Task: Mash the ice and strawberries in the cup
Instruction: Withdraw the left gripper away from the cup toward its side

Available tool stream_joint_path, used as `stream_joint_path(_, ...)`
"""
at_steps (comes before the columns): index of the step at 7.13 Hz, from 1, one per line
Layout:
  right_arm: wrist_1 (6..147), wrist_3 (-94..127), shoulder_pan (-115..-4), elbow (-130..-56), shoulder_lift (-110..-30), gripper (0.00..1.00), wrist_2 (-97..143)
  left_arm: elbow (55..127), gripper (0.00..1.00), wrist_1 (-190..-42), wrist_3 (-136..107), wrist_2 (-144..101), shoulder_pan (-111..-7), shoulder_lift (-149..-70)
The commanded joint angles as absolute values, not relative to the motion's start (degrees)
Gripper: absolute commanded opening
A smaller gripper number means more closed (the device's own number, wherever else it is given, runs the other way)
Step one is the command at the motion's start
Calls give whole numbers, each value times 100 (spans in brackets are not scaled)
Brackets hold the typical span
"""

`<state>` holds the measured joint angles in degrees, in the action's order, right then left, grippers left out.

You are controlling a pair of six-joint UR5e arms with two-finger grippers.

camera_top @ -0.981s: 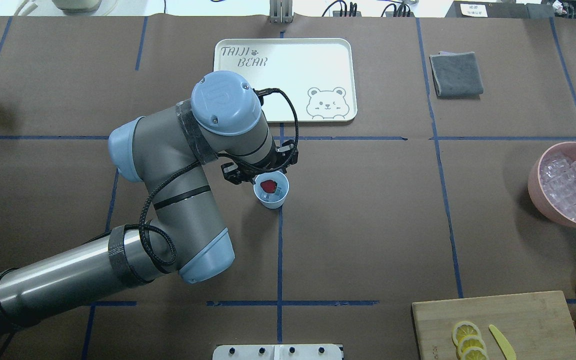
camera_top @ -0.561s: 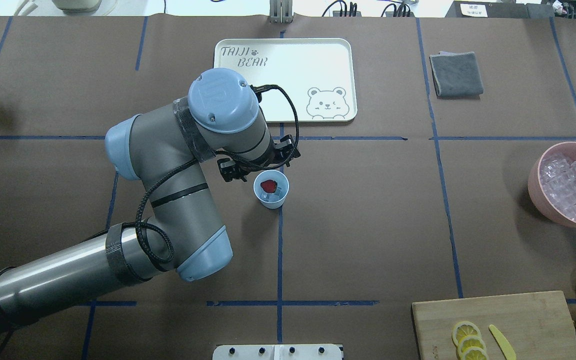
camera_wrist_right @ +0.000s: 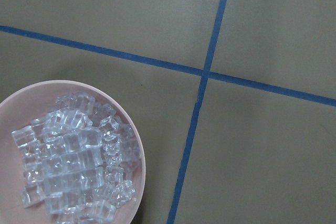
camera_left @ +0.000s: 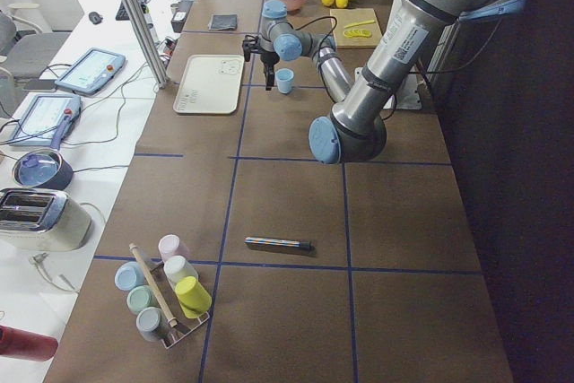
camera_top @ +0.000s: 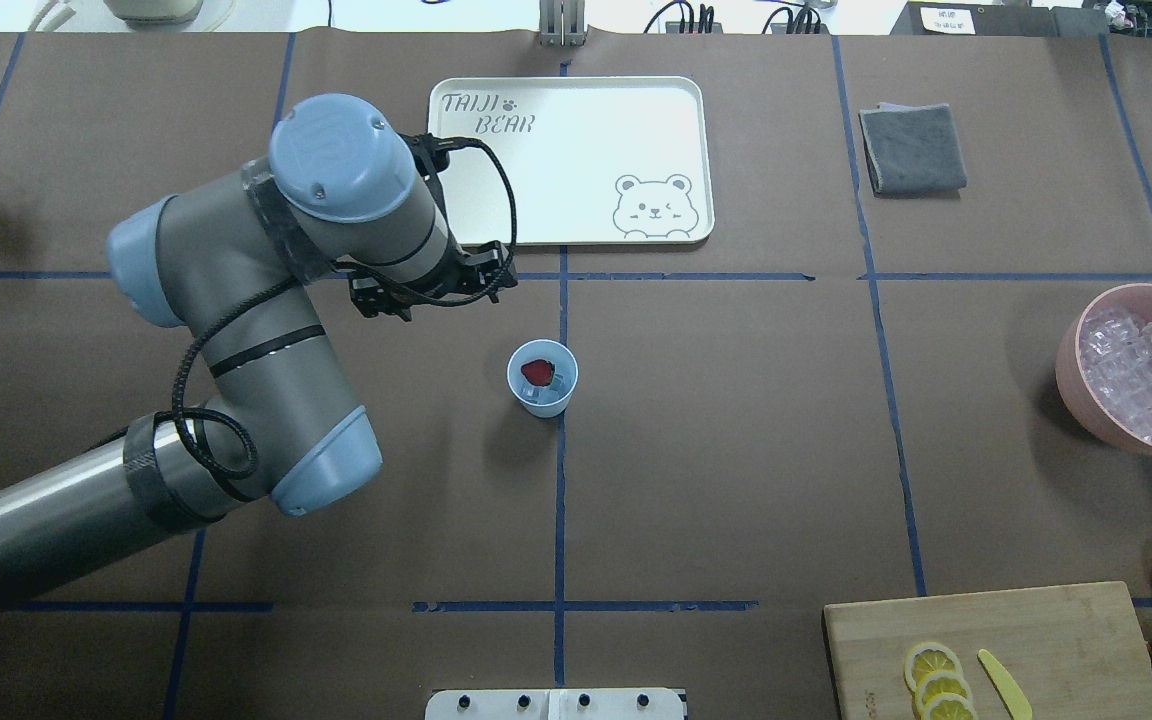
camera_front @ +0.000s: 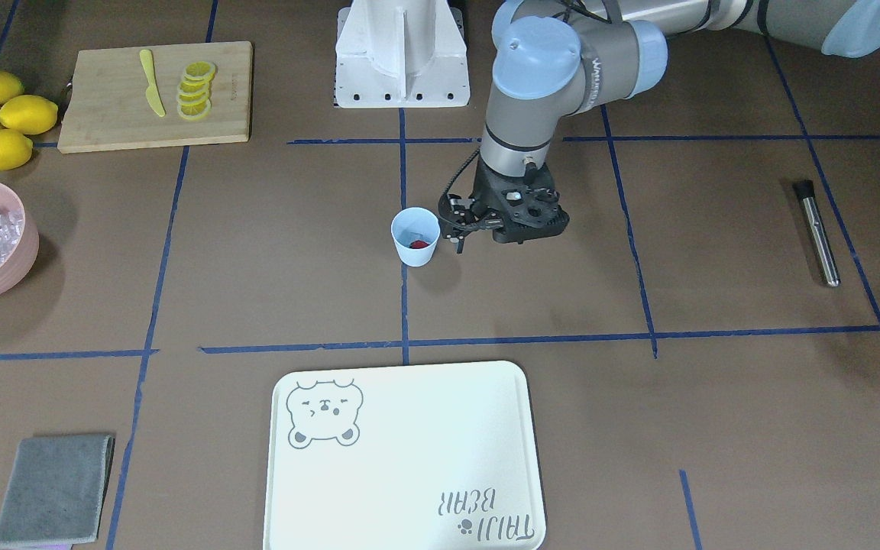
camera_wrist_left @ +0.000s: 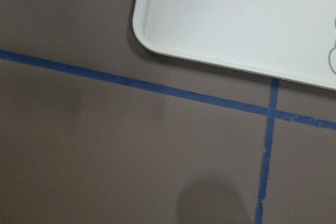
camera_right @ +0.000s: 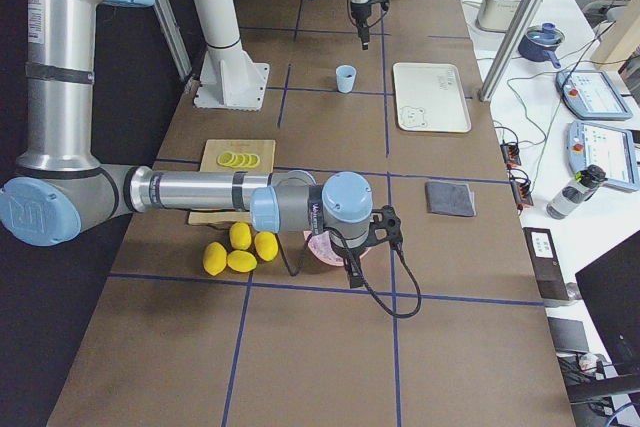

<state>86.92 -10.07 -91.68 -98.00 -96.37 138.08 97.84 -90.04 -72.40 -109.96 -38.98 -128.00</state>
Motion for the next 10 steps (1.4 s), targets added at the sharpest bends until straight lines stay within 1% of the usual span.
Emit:
stream_joint_path(1,8692,-1011,-9254,-9520,-9598,99,14008,9861,100,-9000,-5957,-11668,-4698,-12306)
stream_joint_path(3,8692,-1002,-9281,-9475,-9598,99,14036,9879,100,-9026,-4640,-12259,-5446,-11658)
stream_joint_path(5,8684,-915,-9281,-9475,-9606,99,14010,9958,100,-9262,-3250,-12558,-6123,-10570)
stream_joint_path(7,8675,-896,-9290,-9483,-9606,99,14018,9923,100,-10443,-2685,-12577,-6529,-9402)
stream_joint_path(8,8675,-896,-9299,-9483,-9606,99,14019,9862,100,-10694,-2150,-12777,-6878,-9065)
stream_joint_path(9,8675,-896,-9299,-9483,-9606,99,14019,9853,100,-10714,-2075,-12979,-7012,-8827)
stream_joint_path(10,8675,-896,-9299,-9492,-9606,99,14019,9800,100,-11132,-2318,-12929,-7014,-8633)
